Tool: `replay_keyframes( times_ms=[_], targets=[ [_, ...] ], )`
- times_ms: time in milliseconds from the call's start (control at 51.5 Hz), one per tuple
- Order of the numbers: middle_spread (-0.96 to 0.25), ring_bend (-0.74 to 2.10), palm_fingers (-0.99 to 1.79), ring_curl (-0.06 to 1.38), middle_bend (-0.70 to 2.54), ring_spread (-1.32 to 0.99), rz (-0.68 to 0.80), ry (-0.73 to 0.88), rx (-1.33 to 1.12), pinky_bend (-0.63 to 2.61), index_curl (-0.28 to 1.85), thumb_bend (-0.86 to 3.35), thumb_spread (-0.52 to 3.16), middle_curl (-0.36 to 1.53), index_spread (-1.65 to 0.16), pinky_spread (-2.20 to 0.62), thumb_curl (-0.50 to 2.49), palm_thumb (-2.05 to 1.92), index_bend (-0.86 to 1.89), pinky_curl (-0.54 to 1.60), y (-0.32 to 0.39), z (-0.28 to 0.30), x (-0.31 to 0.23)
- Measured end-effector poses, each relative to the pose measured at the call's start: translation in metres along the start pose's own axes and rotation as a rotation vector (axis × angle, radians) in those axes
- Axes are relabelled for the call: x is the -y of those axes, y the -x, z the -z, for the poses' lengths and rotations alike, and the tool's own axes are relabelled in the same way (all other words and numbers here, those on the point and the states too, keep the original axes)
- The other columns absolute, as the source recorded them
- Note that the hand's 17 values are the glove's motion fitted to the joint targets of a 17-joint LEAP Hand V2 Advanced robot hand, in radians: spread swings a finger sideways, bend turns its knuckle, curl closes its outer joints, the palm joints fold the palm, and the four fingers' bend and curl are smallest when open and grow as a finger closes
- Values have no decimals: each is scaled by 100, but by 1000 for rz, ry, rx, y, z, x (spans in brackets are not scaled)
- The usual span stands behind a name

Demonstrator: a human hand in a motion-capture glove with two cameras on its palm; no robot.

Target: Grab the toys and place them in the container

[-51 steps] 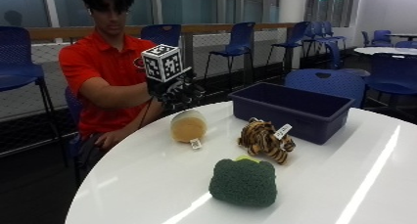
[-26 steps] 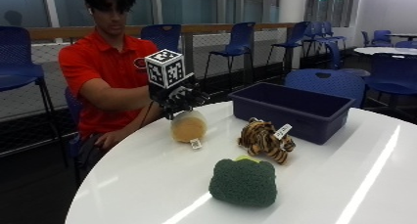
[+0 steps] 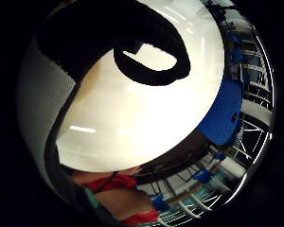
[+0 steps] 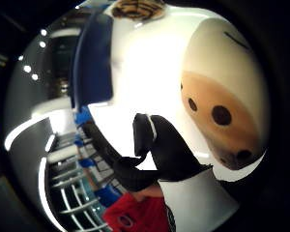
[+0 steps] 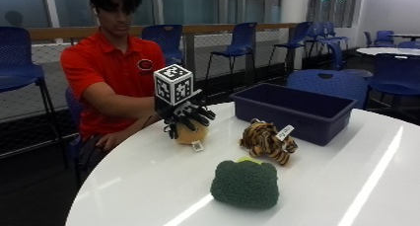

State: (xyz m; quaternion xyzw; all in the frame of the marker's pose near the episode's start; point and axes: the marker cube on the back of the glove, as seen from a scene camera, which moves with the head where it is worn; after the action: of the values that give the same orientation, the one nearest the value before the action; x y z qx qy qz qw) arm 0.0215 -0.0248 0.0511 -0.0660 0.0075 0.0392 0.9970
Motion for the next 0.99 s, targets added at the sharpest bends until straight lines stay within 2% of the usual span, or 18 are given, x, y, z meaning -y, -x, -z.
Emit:
replay_keyframes(
  times_ms=[563, 699, 738, 893, 913, 990],
  targets=[
    [-4, 26, -15, 21, 10, 0, -27, 110, -139, 131, 22, 1, 125, 16, -35, 5, 28, 14, 11, 42, -4, -25, 22],
    [-4, 36, -4, 24, 14, 0, -26, -47, -135, 128, 23, -1, 125, 17, -37, 5, 29, 17, 16, 41, -3, -31, 29],
    [-4, 51, 7, 28, 6, -3, -21, -69, -130, 120, 27, -2, 125, 15, -39, 4, 29, 14, 27, 38, -3, -32, 29],
    [-4, 82, 16, 37, 2, -15, 10, -102, -135, 117, 34, 1, 131, 9, -40, -13, 31, 17, 41, 36, 0, -29, 32],
    [-10, 80, 37, 37, 35, -18, 15, -108, -135, 110, 32, 2, 133, 17, -40, -17, 32, 20, 34, 34, 0, -29, 33],
    [-16, 86, 58, 38, 44, -25, 42, -157, -122, 107, 33, 6, 135, 20, -39, -27, 36, 29, 33, 33, 0, -27, 38]
  ],
)
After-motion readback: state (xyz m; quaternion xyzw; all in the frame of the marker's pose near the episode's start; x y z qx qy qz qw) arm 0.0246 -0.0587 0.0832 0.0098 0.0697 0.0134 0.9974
